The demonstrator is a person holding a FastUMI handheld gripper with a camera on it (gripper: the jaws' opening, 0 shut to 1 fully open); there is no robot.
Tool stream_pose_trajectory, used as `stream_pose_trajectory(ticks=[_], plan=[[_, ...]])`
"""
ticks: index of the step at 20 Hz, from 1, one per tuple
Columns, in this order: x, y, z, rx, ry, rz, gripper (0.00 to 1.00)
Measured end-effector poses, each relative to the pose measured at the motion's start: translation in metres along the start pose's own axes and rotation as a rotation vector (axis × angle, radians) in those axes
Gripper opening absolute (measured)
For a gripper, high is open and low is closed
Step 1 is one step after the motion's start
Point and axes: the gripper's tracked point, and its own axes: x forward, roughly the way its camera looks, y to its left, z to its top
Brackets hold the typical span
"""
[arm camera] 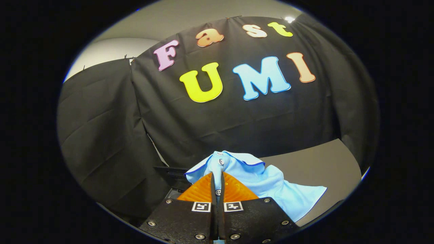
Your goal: Put the clothes into the washing machine and then close the washing machine lid.
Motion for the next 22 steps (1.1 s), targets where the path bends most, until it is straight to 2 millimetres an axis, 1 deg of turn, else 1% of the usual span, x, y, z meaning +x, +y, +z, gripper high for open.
stream_pose_trajectory(ticks=[7, 12, 18, 22], plan=[[0.012, 0.053, -0.016, -0.026, 0.014, 0.048, 0.00], [0.029, 0.086, -0.027, -0.037, 0.023, 0.073, 0.00], [0.047, 0.127, -0.052, -0.054, 0.055, 0.107, 0.00], [0.058, 0.148, -0.068, -0.054, 0.071, 0.122, 0.00]])
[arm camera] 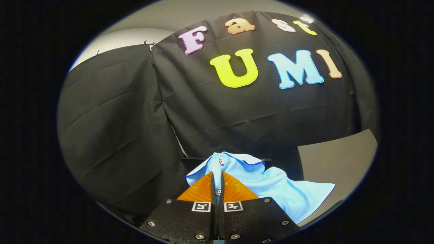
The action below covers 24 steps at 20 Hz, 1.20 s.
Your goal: Put the clothes into the washing machine and then close the washing machine lid.
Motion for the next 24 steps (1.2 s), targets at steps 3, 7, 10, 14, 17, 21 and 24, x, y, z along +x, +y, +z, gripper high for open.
stream_pose_trajectory(ticks=[3, 7, 10, 14, 17, 21, 24], plan=[[0.012, 0.013, -0.012, -0.019, 0.013, -0.004, 0.00], [0.032, 0.026, -0.036, -0.023, 0.038, -0.010, 0.00], [0.044, 0.034, -0.057, -0.032, 0.058, -0.014, 0.00], [0.067, 0.041, -0.079, -0.062, 0.076, -0.044, 0.00], [0.081, 0.038, -0.095, -0.075, 0.088, -0.070, 0.00], [0.098, 0.033, -0.120, -0.073, 0.114, -0.108, 0.00], [0.108, 0.029, -0.136, -0.078, 0.129, -0.132, 0.00]])
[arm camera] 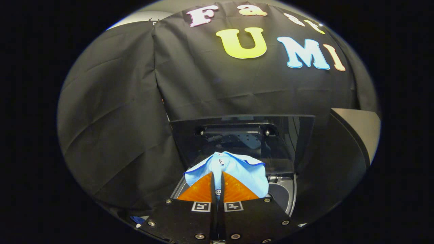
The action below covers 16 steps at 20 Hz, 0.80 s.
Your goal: Put the clothes into the washing machine and then close the washing machine lid.
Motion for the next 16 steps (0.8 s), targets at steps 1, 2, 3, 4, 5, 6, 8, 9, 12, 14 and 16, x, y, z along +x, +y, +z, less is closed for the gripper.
stream_pose_trajectory(ticks=[1, 2, 3, 4, 5, 6, 8, 9, 12, 14, 16], plan=[[0.003, 0.000, -0.006, -0.006, 0.003, -0.007, 0.00], [0.009, -0.001, -0.011, -0.016, 0.008, -0.017, 0.01], [0.012, -0.002, -0.019, -0.022, 0.017, -0.031, 0.01], [0.016, -0.005, -0.026, -0.023, 0.031, -0.041, 0.02], [0.020, -0.006, -0.035, -0.017, 0.044, -0.051, 0.03], [0.025, -0.009, -0.043, -0.013, 0.063, -0.063, 0.04], [0.028, -0.012, -0.064, -0.018, 0.100, -0.084, 0.05], [0.032, -0.011, -0.070, -0.016, 0.117, -0.084, 0.06], [0.039, -0.014, -0.088, -0.029, 0.151, -0.086, 0.08], [0.042, -0.010, -0.099, -0.041, 0.170, -0.084, 0.09], [0.043, -0.006, -0.108, -0.056, 0.186, -0.080, 0.14]])
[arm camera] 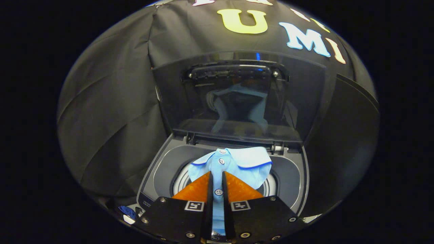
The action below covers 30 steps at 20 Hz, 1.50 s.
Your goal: Put the clothes into the washing machine and then close the washing machine lid.
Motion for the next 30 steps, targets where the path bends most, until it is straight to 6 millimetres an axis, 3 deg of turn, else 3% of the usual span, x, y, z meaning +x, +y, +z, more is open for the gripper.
stream_pose_trajectory(ticks=[1, 6, 9, 18, 23, 30], plan=[[-0.001, 0.000, -0.002, -0.010, -0.004, -0.006, 0.22], [-0.002, -0.005, 0.003, -0.009, -0.033, -0.042, 0.94], [-0.010, -0.006, 0.013, -0.031, -0.085, -0.062, 0.96], [-0.063, 0.002, 0.122, -0.087, -0.441, -0.087, 0.95], [-0.065, 0.007, 0.163, -0.079, -0.535, -0.106, 0.95], [-0.053, -0.003, 0.216, -0.010, -0.568, -0.141, 0.95]])
